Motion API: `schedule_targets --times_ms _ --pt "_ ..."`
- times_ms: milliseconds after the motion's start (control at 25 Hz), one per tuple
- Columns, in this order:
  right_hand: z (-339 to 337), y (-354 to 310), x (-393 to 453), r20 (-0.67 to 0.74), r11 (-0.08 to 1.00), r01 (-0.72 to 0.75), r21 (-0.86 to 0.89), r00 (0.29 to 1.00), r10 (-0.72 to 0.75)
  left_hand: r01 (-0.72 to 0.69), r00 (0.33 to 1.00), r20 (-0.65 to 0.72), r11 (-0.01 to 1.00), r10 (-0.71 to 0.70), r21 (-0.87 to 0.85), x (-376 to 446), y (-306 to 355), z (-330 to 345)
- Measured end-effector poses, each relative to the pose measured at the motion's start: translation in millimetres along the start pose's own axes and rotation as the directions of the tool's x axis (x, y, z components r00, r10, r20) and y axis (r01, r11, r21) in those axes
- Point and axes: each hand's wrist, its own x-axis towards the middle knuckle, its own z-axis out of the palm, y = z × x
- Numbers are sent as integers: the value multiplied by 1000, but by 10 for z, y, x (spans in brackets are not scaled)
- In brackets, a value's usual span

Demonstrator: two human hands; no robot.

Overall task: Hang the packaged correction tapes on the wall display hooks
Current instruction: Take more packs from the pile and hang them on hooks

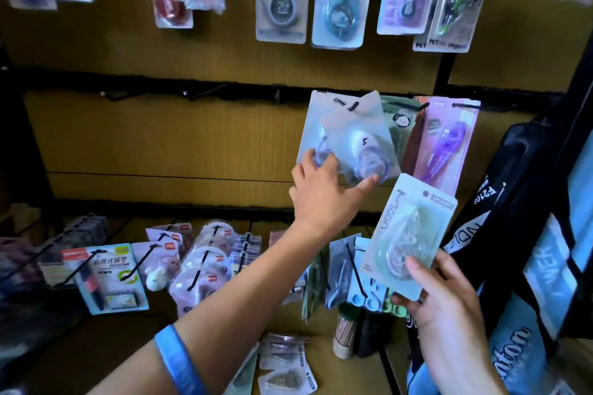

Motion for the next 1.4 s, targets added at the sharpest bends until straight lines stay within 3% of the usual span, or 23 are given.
schedule_targets --times_ms 120,280,360,560,840,1080,1240,1400 --pt "9 28 -10 -17 999 -1 -48 1000 0 9 1000 -23 993 -6 114 69 -11 -10" --pt "44 76 -26 -26 996 -14 -83 1000 12 -2 999 52 992 9 -125 212 -116 15" --pt "51 87 -27 -33 995 -16 -99 999 13 -64 998 -4 960 65 -272 193 -143 39" --pt "54 86 -23 -53 993 -3 -115 999 -3 -132 990 -7 921 139 -366 37 -98 81" --pt "64 84 -38 -71 990 8 -141 997 -19 -119 984 97 963 146 -242 -136 128 152" --pt "71 93 -40 -60 989 0 -147 998 -9 -158 983 56 960 175 -231 -154 73 129" --pt "70 75 -43 -49 990 -2 -141 999 -5 -98 992 55 964 115 -247 -127 68 154" --pt "68 66 -57 -33 992 -4 -123 999 0 38 990 -108 901 -94 -432 20 7 63"
